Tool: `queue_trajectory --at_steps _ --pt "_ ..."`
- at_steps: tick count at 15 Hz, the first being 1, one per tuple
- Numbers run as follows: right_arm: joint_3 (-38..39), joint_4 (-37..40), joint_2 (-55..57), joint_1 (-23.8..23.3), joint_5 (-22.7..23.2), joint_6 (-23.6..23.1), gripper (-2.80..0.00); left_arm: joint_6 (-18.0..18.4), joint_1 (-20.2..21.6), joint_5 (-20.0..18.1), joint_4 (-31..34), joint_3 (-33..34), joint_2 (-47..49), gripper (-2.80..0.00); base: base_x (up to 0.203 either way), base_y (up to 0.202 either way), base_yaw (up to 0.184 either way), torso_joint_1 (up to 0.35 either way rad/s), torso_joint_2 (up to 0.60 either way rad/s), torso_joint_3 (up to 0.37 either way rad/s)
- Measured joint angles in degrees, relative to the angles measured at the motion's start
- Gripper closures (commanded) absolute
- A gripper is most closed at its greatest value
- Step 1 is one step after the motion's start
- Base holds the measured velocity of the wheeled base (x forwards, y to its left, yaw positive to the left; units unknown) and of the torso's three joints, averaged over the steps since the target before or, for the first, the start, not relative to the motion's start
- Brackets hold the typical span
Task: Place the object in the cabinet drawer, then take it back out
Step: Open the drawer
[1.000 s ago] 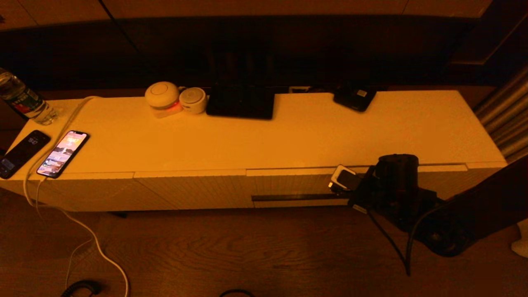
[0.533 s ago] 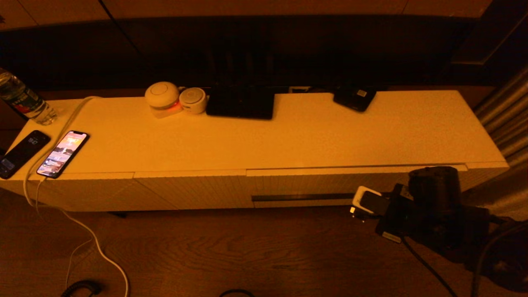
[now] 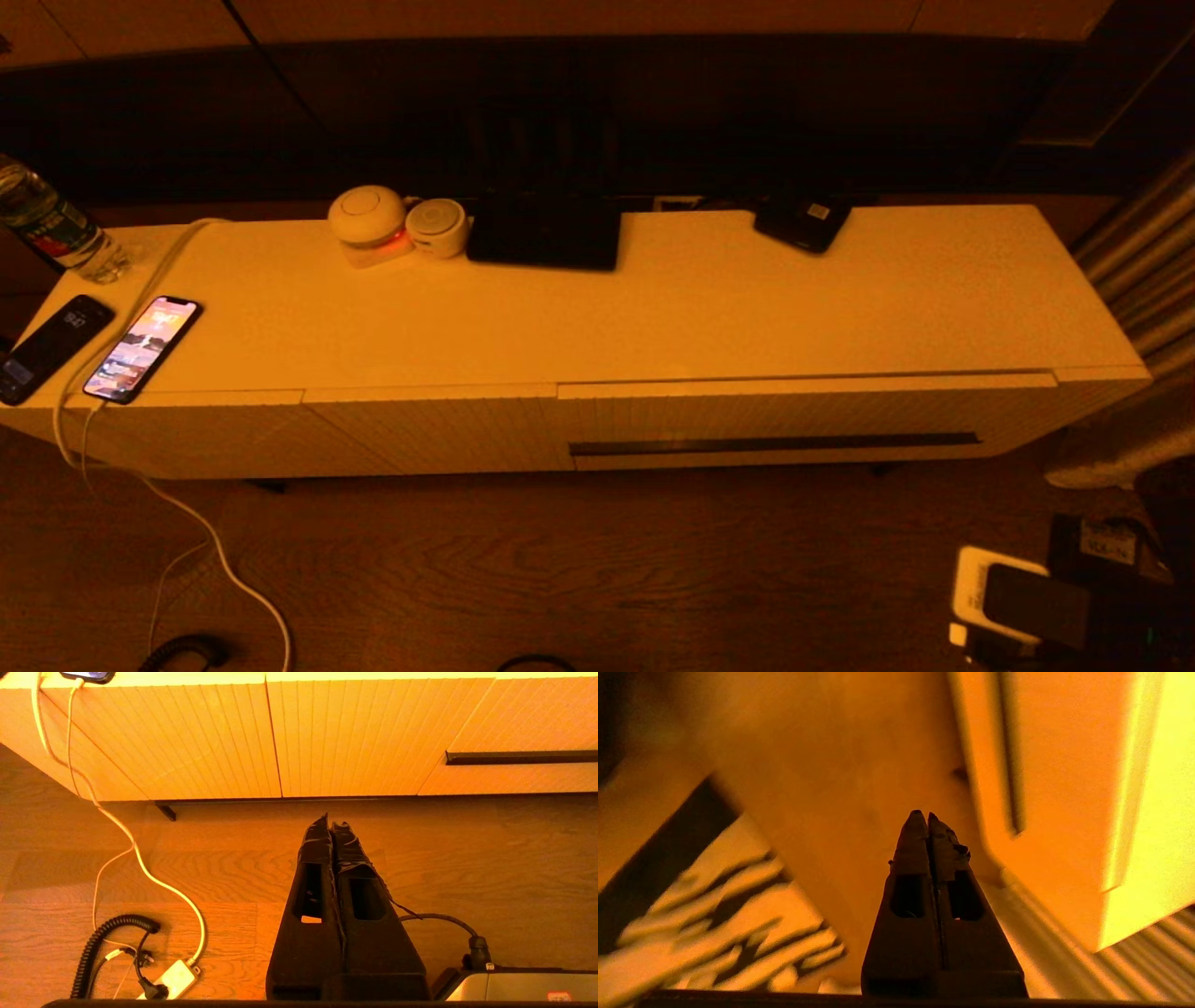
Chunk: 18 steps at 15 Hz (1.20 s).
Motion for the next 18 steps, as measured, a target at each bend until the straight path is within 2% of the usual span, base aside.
queue_trajectory --at_steps 5,10,12,18 --pt "5.19 2.33 -7.24 0.70 0.69 -0.04 0.00 0.02 0.00 0.00 0.00 0.00 0.00 0.00 0.000 0.000 0.000 0.000 0.00 0.000" --pt "5.54 7.86 -11.42 0.65 1.23 -0.04 0.00 0.00 0.00 0.00 0.00 0.00 0.00 0.00 0.000 0.000 0.000 0.000 0.00 0.000" --pt "5.52 10.32 -12.68 0.64 2.86 -0.31 0.00 0.00 0.00 0.00 0.00 0.00 0.00 0.00 0.000 0.000 0.000 0.000 0.00 0.000" --pt "5.59 10.73 -13.78 0.40 4.31 -2.10 0.00 -0.03 0.00 0.00 0.00 0.00 0.00 0.00 0.000 0.000 0.000 0.000 0.00 0.000"
